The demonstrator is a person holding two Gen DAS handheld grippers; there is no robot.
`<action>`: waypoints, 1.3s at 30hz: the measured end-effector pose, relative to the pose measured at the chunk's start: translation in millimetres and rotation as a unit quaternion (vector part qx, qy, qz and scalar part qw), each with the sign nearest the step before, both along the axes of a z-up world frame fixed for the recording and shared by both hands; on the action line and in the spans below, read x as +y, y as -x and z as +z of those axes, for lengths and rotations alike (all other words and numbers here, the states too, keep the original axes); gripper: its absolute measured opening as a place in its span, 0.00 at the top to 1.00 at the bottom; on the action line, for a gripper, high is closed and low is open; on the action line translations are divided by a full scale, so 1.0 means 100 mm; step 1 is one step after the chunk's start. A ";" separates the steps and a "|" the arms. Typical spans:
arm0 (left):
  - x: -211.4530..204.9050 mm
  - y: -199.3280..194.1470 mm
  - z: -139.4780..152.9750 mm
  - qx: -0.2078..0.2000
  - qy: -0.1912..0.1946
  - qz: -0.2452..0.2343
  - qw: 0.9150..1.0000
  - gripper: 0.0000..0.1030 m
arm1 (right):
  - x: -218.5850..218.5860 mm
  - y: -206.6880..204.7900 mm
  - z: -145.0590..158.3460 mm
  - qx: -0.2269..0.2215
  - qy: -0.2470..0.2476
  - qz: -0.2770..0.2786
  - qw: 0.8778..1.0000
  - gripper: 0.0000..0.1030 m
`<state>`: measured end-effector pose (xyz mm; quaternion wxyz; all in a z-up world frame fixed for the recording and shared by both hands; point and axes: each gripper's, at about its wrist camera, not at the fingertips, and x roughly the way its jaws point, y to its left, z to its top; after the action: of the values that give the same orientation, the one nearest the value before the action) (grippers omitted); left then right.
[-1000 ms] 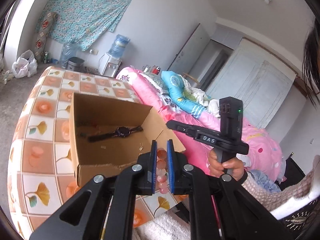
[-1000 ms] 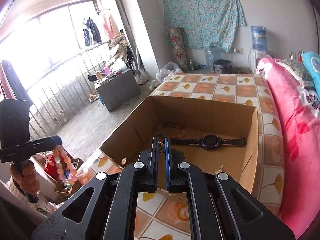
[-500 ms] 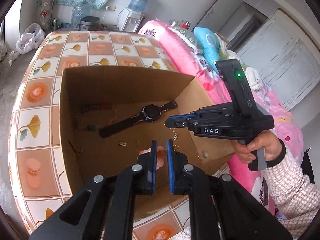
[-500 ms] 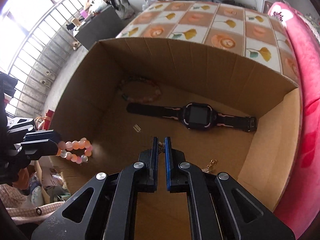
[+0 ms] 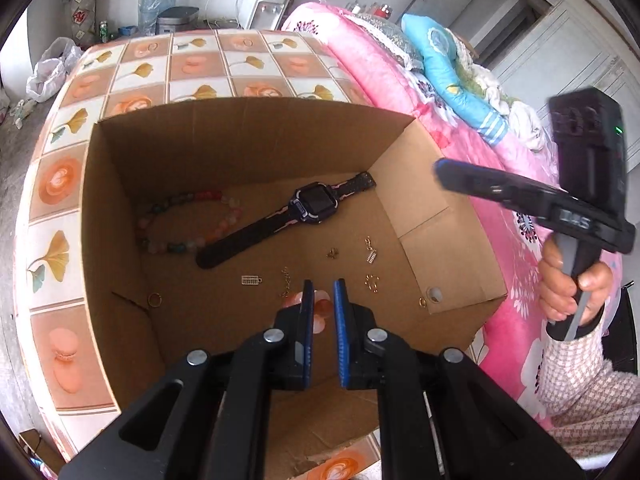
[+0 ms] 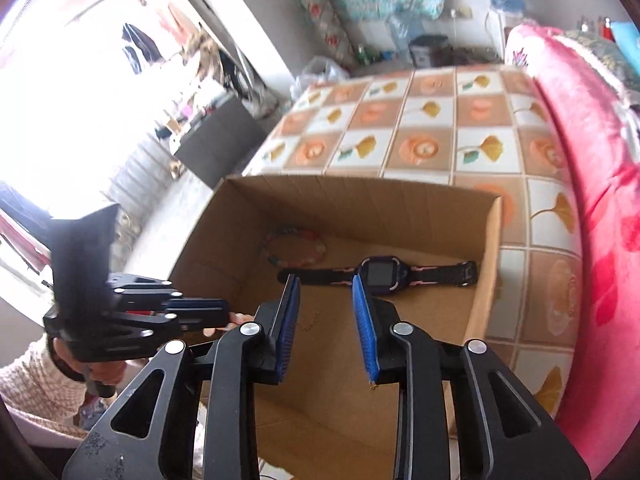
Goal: Organize jewelry
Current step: 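Open both tools to drop the bracelet and charm into the box, then withdraw both open tools from the box back over the table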
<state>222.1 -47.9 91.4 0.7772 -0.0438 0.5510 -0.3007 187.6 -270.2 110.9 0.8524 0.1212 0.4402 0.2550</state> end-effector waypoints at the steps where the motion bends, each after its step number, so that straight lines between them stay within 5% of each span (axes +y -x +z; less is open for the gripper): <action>1: -0.01 -0.01 -0.01 0.010 0.006 -0.001 1.000 0.91 | -0.04 0.03 0.01 -0.002 -0.007 -0.003 1.000 0.70; 6: -0.09 -0.06 -0.10 0.062 0.046 -0.013 0.997 0.91 | -0.16 0.00 0.03 -0.004 -0.018 -0.012 1.000 0.70; 11: -0.09 -0.10 -0.34 0.113 0.005 -0.004 0.994 0.82 | -0.28 0.00 -0.02 0.000 -0.017 -0.033 0.999 0.69; 15: 0.07 -0.01 -0.10 0.050 0.011 0.018 0.999 0.77 | -0.35 0.13 -0.03 -0.013 -0.018 -0.052 0.998 0.68; 18: 0.23 0.13 0.20 -0.035 -0.008 0.047 0.998 0.56 | -0.44 0.28 0.00 -0.030 -0.014 -0.086 0.996 0.68; 20: 0.36 0.25 0.37 -0.093 -0.031 0.082 0.992 0.37 | -0.52 0.39 0.00 -0.039 -0.013 -0.115 0.993 0.64; 25: 0.74 0.49 0.45 -0.162 -0.089 0.180 0.966 0.21 | -0.64 0.59 -0.19 -0.014 -0.010 -0.174 0.985 0.48; 33: 0.93 0.52 -0.13 -0.015 0.026 0.195 0.980 0.18 | -0.42 0.65 -0.64 0.075 -0.054 -0.151 0.984 0.45; 39: 0.78 0.66 -0.17 -0.039 0.019 0.198 0.979 0.17 | -0.28 0.67 -0.59 0.058 -0.008 -0.164 0.985 0.45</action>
<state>155.6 29.8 74.4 0.8412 -0.1550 0.4950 -0.1528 120.1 -298.6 51.7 0.8547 0.2131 0.4609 0.1082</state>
